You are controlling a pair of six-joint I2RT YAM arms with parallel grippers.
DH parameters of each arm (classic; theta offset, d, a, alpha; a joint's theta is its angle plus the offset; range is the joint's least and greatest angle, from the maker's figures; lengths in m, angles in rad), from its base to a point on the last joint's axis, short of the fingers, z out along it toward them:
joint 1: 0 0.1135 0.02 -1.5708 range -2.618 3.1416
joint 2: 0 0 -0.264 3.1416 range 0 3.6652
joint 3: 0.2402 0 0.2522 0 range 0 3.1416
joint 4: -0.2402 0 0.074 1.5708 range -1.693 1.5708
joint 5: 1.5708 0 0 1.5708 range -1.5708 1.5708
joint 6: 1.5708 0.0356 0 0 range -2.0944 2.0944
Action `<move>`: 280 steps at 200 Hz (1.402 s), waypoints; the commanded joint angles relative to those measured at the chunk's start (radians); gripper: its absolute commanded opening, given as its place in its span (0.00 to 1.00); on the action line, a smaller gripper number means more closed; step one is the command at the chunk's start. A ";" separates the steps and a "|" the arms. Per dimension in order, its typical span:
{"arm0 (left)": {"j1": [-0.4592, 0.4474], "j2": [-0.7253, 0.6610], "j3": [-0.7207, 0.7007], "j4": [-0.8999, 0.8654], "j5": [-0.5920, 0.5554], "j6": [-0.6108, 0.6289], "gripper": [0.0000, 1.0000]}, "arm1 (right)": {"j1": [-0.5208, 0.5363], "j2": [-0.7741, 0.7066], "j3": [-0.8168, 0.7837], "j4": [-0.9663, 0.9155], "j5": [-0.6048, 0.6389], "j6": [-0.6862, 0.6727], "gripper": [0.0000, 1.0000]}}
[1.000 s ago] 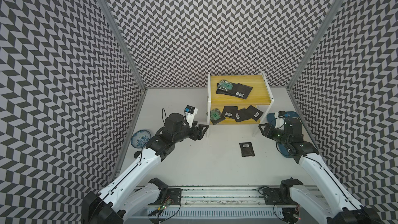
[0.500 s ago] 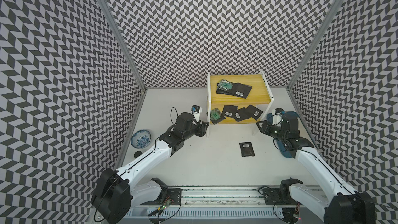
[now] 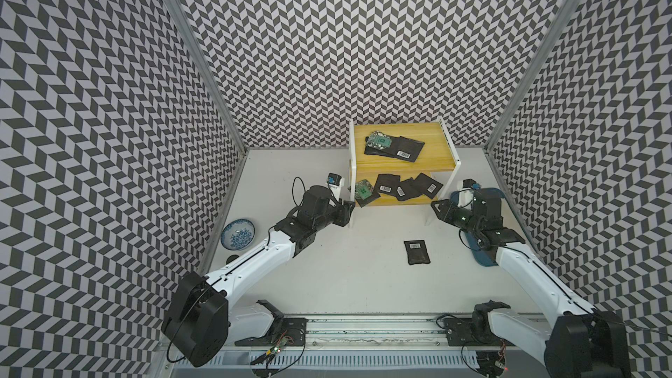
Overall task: Remove the tea bags from the shelf
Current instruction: Move the shelf to the center of the board, then pick up the tea bag from the shelf.
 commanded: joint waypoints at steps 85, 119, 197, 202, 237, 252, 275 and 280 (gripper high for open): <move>0.082 0.134 0.129 0.042 -0.023 0.022 0.51 | 0.003 0.143 0.093 0.136 -0.018 0.018 0.37; 0.083 0.121 0.127 0.038 0.000 0.027 0.53 | 0.004 0.153 0.111 0.121 -0.018 0.018 0.37; 0.082 -0.068 0.191 -0.118 0.097 0.037 0.66 | 0.004 -0.097 0.168 -0.181 -0.011 -0.043 0.50; 0.083 -0.077 0.206 -0.128 0.099 0.039 0.67 | 0.004 -0.110 0.182 -0.206 -0.011 -0.044 0.50; 0.083 -0.084 0.369 -0.205 0.116 0.032 0.70 | 0.004 -0.179 0.344 -0.382 -0.013 -0.047 0.55; 0.089 -0.044 0.476 -0.259 0.118 0.020 0.71 | 0.003 -0.194 0.438 -0.424 -0.014 -0.045 0.61; 0.104 0.049 0.628 -0.333 0.145 -0.005 0.71 | 0.005 -0.139 0.617 -0.506 -0.049 -0.042 0.64; 0.108 0.068 0.653 -0.345 0.152 -0.010 0.71 | 0.004 -0.118 0.661 -0.523 -0.061 -0.043 0.64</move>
